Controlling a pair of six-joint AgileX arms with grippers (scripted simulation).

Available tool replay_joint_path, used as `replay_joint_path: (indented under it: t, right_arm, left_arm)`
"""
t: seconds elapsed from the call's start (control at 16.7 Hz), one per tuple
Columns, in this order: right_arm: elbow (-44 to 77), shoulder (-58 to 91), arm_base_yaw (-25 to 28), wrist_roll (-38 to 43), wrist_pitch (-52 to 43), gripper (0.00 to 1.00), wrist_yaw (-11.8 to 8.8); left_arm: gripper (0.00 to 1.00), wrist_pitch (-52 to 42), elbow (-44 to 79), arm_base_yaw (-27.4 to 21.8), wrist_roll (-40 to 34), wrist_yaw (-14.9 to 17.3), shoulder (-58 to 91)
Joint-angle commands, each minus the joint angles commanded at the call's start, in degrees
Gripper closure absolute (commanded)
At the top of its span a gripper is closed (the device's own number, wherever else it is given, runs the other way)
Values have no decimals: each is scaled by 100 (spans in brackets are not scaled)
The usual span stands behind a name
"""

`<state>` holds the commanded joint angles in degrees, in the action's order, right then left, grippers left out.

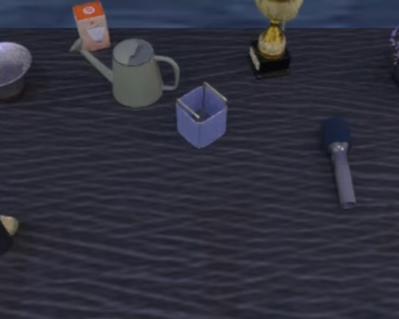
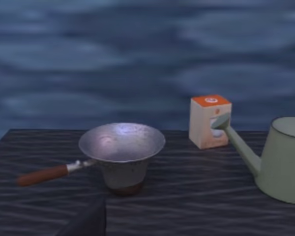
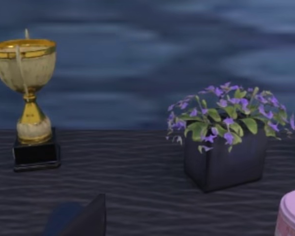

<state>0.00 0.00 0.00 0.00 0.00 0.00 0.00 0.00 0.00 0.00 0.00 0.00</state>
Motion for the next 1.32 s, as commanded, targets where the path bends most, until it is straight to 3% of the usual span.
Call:
replay_joint_path:
  t: [0.24,0.48,1.32]
  right_arm:
    - [158,176,52,39,-139,0,13]
    - [1062,1259,325,277,-893,0,105]
    - [6761,8983,1823,1954,-4684,0,564]
  left_arm:
    - [0,0,0,0,0,0,0]
    - [0,0,0,0,0,0,0]
    - [0,0,0,0,0,0,0]
